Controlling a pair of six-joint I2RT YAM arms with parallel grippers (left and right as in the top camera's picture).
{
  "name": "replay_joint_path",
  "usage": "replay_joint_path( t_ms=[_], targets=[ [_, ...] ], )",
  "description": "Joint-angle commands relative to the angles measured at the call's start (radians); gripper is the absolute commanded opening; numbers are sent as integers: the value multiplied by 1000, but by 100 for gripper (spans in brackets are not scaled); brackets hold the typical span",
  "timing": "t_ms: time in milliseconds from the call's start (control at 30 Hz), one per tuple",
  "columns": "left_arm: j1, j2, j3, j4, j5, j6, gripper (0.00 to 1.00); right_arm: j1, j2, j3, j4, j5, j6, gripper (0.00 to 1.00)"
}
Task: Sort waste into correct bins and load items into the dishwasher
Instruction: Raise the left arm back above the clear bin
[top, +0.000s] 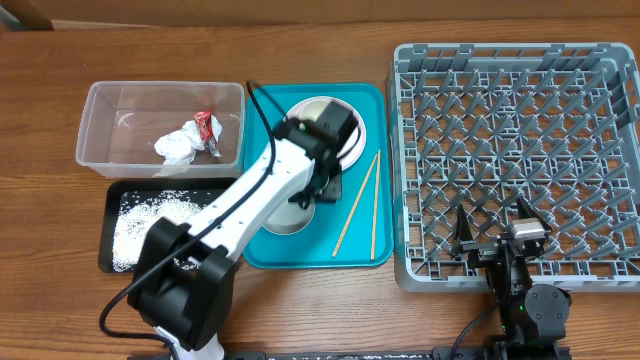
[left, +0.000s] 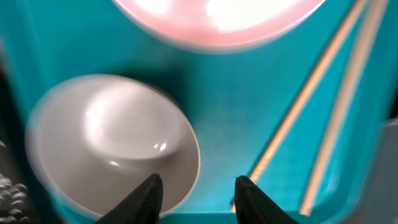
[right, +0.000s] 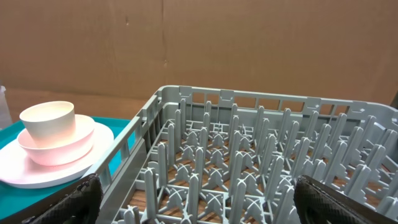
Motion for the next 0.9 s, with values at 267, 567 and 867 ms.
replay_joint_path(
  t_ms=[267, 567, 867],
  targets=[
    [305, -106, 412, -222, -86, 19, 63, -4, -10, -10, 8, -2, -3, 100],
    [515, -105, 408, -300, -92, 20, 100, -4, -10, -10, 8, -2, -3, 100],
    [548, -105, 408, -299, -93, 20, 100, -4, -10, -10, 8, -2, -3, 100]
  ],
)
